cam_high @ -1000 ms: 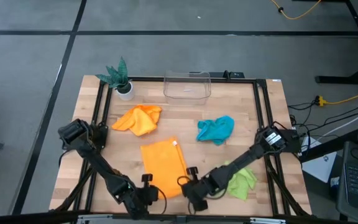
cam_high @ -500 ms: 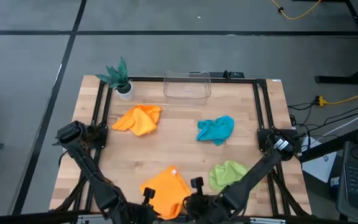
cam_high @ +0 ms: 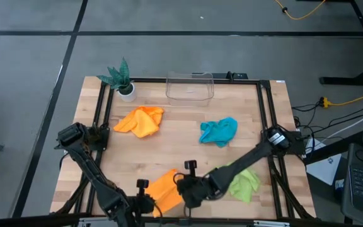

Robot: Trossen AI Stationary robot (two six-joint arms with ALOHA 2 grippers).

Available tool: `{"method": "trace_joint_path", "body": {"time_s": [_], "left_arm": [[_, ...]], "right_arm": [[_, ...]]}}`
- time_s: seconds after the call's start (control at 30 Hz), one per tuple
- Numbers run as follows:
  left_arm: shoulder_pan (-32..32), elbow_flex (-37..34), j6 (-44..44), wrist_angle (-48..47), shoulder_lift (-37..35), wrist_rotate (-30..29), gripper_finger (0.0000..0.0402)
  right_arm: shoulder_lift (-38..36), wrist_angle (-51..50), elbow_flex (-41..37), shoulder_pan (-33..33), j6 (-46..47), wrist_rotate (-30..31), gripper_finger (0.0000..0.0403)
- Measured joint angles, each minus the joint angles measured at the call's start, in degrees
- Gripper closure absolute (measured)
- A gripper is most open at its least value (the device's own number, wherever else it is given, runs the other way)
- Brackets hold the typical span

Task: Fold microfiber towels
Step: Fold the bottom orange microfiber towel

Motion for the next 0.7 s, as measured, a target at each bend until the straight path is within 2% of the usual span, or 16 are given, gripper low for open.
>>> {"method": "trace_joint_path", "body": {"time_s": [0.2, 0.4, 0.7], "left_arm": [[0.81, -5.57, -5.69, 3.87, 0.04, 4.67, 0.0401], [1.08, -7.57, -6.98, 4.44, 0.04, 3.78, 0.0384], [2.22, -7.65, -7.06, 4.51, 0.04, 6.5, 0.0318]], "right_arm": [[0.0, 11.78, -6.31, -3.3, -1.58, -5.46, 0.0401], [-0.02, 12.61, -8.09, -4.91, -0.84, -5.7, 0.0388], [-0.02, 12.02, -8.2, -6.13, -0.31, -5.4, 0.0358]]}}
